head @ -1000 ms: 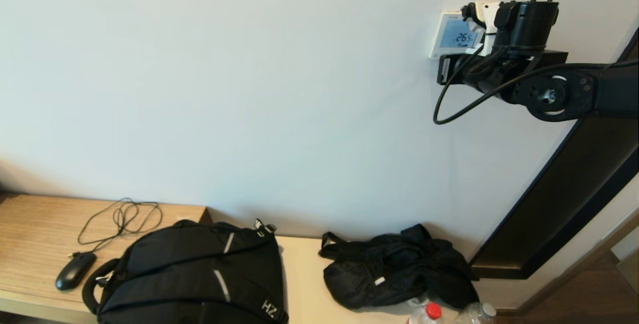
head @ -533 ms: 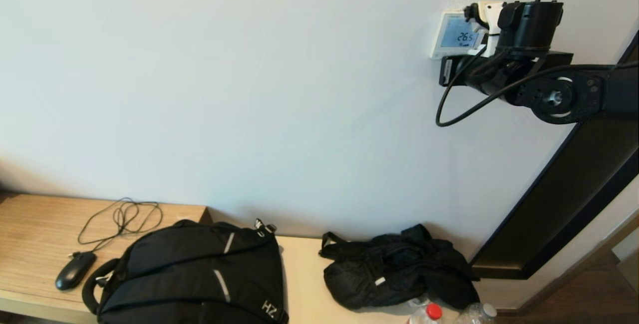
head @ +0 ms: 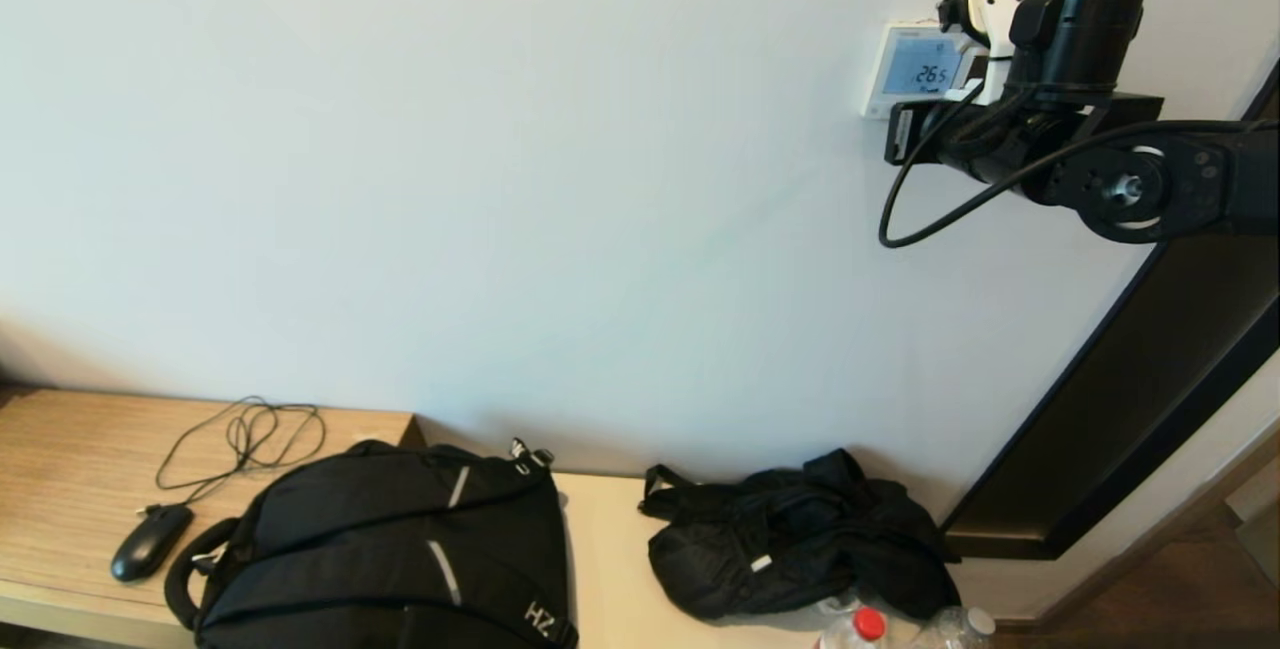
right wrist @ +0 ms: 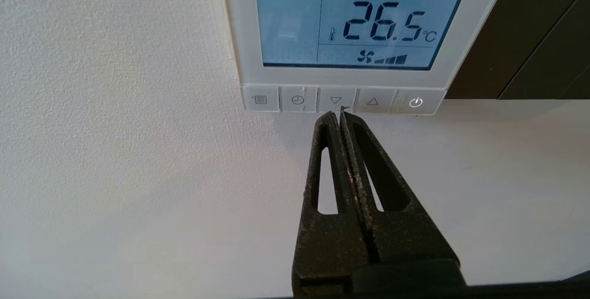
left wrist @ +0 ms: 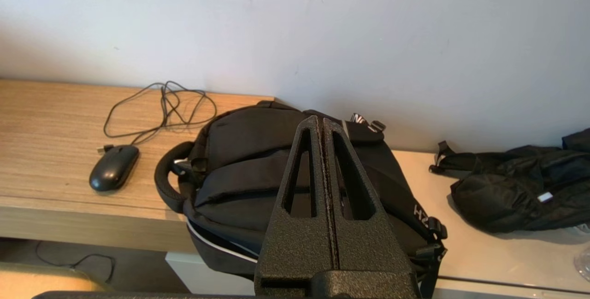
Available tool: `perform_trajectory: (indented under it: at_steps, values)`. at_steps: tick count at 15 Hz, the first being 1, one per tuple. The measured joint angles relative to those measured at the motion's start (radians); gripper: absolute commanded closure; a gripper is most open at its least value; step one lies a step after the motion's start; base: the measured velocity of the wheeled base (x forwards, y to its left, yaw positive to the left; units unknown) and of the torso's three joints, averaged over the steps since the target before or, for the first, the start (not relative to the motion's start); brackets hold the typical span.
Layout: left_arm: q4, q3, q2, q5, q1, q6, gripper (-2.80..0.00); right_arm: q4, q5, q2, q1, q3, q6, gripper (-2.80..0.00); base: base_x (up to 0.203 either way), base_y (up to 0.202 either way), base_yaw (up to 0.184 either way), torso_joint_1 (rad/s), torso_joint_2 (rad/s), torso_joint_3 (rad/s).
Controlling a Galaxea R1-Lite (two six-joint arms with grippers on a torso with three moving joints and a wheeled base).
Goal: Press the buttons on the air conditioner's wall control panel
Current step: Press the temperature decrease button
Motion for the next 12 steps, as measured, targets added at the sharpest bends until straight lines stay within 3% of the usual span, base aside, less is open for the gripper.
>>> perform_trajectory:
  at_steps: [12]
  values:
    - [0.000,0.000,0.000,0.000,0.000,0.000,0.00,0.002,0.001,0.053,-0.006,-0.043,-0.001,0.00,0.000,0.000,0.000,0.000,0.00,0.000]
